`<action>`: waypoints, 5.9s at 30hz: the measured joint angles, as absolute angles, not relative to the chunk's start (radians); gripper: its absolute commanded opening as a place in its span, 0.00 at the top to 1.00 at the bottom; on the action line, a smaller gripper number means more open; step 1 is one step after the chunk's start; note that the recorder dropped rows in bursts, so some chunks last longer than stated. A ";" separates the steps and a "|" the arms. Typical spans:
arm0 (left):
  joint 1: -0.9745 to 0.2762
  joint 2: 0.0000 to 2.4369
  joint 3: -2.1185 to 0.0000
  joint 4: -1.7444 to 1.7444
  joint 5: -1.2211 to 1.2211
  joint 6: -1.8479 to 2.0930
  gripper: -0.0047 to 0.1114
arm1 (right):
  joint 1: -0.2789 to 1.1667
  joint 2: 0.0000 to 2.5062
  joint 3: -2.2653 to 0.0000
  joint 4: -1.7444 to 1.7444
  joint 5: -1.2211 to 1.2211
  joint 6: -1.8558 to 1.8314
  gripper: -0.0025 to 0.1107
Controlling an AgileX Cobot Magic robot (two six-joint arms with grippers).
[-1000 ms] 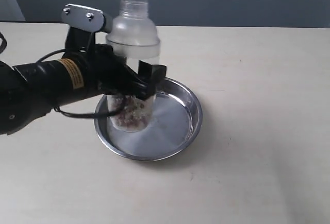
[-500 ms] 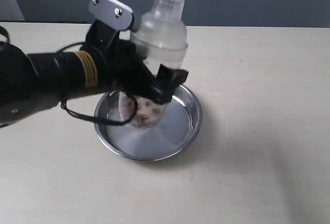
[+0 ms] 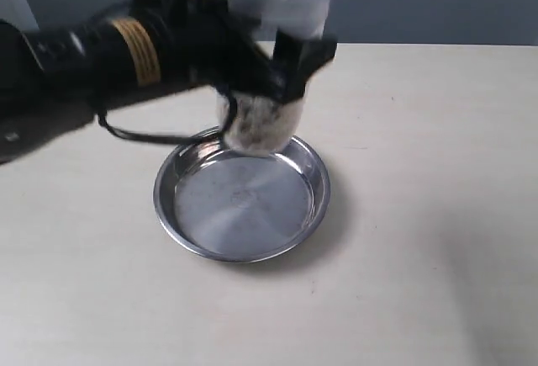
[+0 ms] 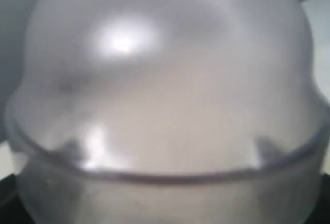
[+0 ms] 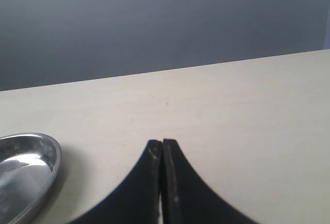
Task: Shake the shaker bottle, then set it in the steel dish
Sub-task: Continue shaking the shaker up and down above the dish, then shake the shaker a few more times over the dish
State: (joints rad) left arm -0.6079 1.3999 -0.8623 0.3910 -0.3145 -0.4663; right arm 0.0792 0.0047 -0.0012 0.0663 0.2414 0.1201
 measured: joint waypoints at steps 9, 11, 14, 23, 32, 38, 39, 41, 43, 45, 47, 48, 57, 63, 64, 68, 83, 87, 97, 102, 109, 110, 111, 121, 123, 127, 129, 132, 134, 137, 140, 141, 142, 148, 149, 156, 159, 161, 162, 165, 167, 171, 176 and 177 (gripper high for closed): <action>-0.610 1.468 -0.809 0.374 -0.270 -0.483 0.96 | 0.079 0.005 -0.001 0.066 0.243 0.120 0.99; -0.610 1.397 -0.897 0.376 -0.310 -0.471 0.96 | 0.079 0.005 -0.001 0.066 0.243 0.120 0.99; -0.615 1.372 -0.902 0.380 -0.375 -0.471 0.96 | 0.079 0.005 -0.001 0.066 0.243 0.120 0.99; -0.630 1.390 -0.899 0.468 -0.237 -0.471 0.96 | 0.079 0.005 -0.001 0.066 0.243 0.120 0.99; -0.630 1.515 -0.770 0.399 -0.274 -0.478 0.96 | 0.079 0.005 -0.001 0.066 0.243 0.120 0.99; -0.630 1.373 -0.892 0.380 -0.388 -0.453 0.96 | 0.079 0.005 -0.001 0.066 0.243 0.120 0.99; -0.630 1.384 -0.871 0.368 -0.412 -0.457 0.96 | 0.079 0.005 -0.001 0.066 0.243 0.120 0.99; -0.628 1.450 -0.826 0.330 -0.434 -0.478 0.96 | 0.079 0.005 -0.001 0.066 0.243 0.120 0.99; -0.626 1.505 -0.787 0.320 -0.384 -0.535 0.96 | 0.079 0.005 -0.001 0.066 0.243 0.120 0.99; -0.624 1.490 -0.787 0.367 -0.351 -0.568 0.96 | 0.079 0.005 -0.001 0.066 0.243 0.120 0.99; -0.620 1.427 -0.827 0.434 -0.355 -0.562 0.96 | 0.079 0.005 -0.001 0.066 0.243 0.120 0.99; -0.620 1.402 -0.843 0.447 -0.368 -0.553 0.96 | 0.079 0.005 -0.001 0.066 0.243 0.120 0.99; -0.609 1.421 -0.813 0.434 -0.382 -0.491 0.96 | 0.079 0.005 -0.001 0.066 0.243 0.120 0.99; -0.609 1.503 -0.771 0.409 -0.388 -0.498 0.96 | 0.079 0.005 -0.001 0.066 0.243 0.120 0.99; -0.609 1.457 -0.817 0.416 -0.379 -0.468 0.96 | 0.079 0.005 -0.001 0.066 0.243 0.120 0.99; -0.609 1.498 -0.808 0.410 -0.429 -0.495 0.96 | 0.079 0.005 -0.001 0.066 0.243 0.120 0.99; -0.609 1.521 -0.820 0.399 -0.283 -0.442 0.96 | 0.079 0.005 -0.001 0.065 0.243 0.120 0.99; -0.609 1.437 -0.913 0.375 -0.352 -0.418 0.96 | 0.079 0.005 -0.001 0.065 0.243 0.120 0.99; -0.609 1.448 -0.912 0.364 -0.310 -0.409 0.96 | 0.079 0.005 -0.001 0.065 0.243 0.120 0.99; -0.613 1.517 -0.808 0.318 -0.429 -0.426 0.96 | 0.079 0.005 -0.001 0.065 0.243 0.120 0.99; -0.585 1.434 -0.888 0.301 -0.399 -0.373 0.96 | 0.079 0.005 -0.001 0.065 0.243 0.120 0.99; -0.585 1.427 -0.888 0.293 -0.406 -0.373 0.96 | 0.079 0.005 -0.001 0.065 0.243 0.120 0.99; -0.585 1.432 -0.871 0.288 -0.423 -0.373 0.96 | 0.079 0.005 -0.001 0.065 0.243 0.120 0.99; -0.581 1.449 -0.853 0.278 -0.421 -0.356 0.96 | 0.079 0.005 -0.001 0.065 0.243 0.120 0.99; -0.581 1.453 -0.854 0.266 -0.459 -0.348 0.96 | 0.079 0.005 -0.001 0.065 0.243 0.120 0.99; -0.582 1.579 -0.775 0.234 -0.398 -0.366 0.96 | 0.079 0.005 -0.001 0.065 0.243 0.120 0.99; -0.584 1.576 -0.772 0.245 -0.385 -0.373 0.96 | 0.079 0.005 -0.001 0.065 0.243 0.120 0.99; -0.584 1.495 -0.842 0.250 -0.407 -0.337 0.96 | 0.079 0.005 -0.001 0.065 0.243 0.120 0.99; -0.586 1.475 -0.864 0.249 -0.425 -0.324 0.96 | 0.079 0.005 -0.001 0.065 0.243 0.120 0.99; -0.586 1.540 -0.817 0.241 -0.406 -0.328 0.96 | 0.079 0.005 -0.001 0.065 0.243 0.120 0.99; -0.586 1.563 -0.803 0.255 -0.320 -0.330 0.96 | 0.079 0.005 -0.001 0.065 0.243 0.120 0.99; -0.586 1.534 -0.825 0.261 -0.308 -0.318 0.96 | 0.079 0.005 -0.001 0.065 0.243 0.120 0.99; -0.586 1.503 -0.852 0.263 -0.308 -0.304 0.96 | 0.079 0.005 -0.001 0.065 0.243 0.120 0.99; -0.586 1.452 -0.869 0.250 -0.361 -0.290 0.96 | 0.079 0.005 -0.001 0.065 0.243 0.120 0.99; -0.585 1.477 -0.848 0.242 -0.314 -0.290 0.96 | 0.079 0.005 -0.001 0.065 0.243 0.120 0.99; -0.580 1.395 -0.892 0.259 -0.288 -0.271 0.96 | 0.079 0.005 -0.001 0.065 0.243 0.120 0.99; -0.580 1.480 -0.808 0.230 -0.343 -0.271 0.96 | 0.079 0.005 -0.001 0.065 0.243 0.120 0.99; -0.580 1.561 -0.755 0.217 -0.270 -0.275 0.96 | 0.079 0.005 -0.001 0.065 0.243 0.120 0.99; -0.580 1.568 -0.748 0.217 -0.244 -0.275 0.96 | 0.079 0.005 -0.001 0.065 0.243 0.120 0.99; -0.580 1.478 -0.792 0.217 -0.255 -0.269 0.96 | 0.079 0.005 -0.001 0.065 0.243 0.120 0.99; -0.580 1.422 -0.837 0.217 -0.366 -0.268 0.96 | 0.079 0.005 -0.001 0.065 0.243 0.120 0.99; -0.579 1.469 -0.808 0.202 -0.462 -0.263 0.96 | 0.079 0.005 -0.001 0.065 0.243 0.120 0.99; -0.574 1.470 -0.842 0.217 -0.402 -0.230 0.96 | 0.079 0.005 -0.001 0.065 0.243 0.120 0.99; -0.574 1.441 -0.884 0.219 -0.404 -0.218 0.96 | 0.079 0.005 -0.001 0.065 0.243 0.120 0.99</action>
State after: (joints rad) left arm -0.5738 1.4406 -0.8843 0.2186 -0.4035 -0.2182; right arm 0.0792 0.0047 -0.0012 0.0648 0.2431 0.1201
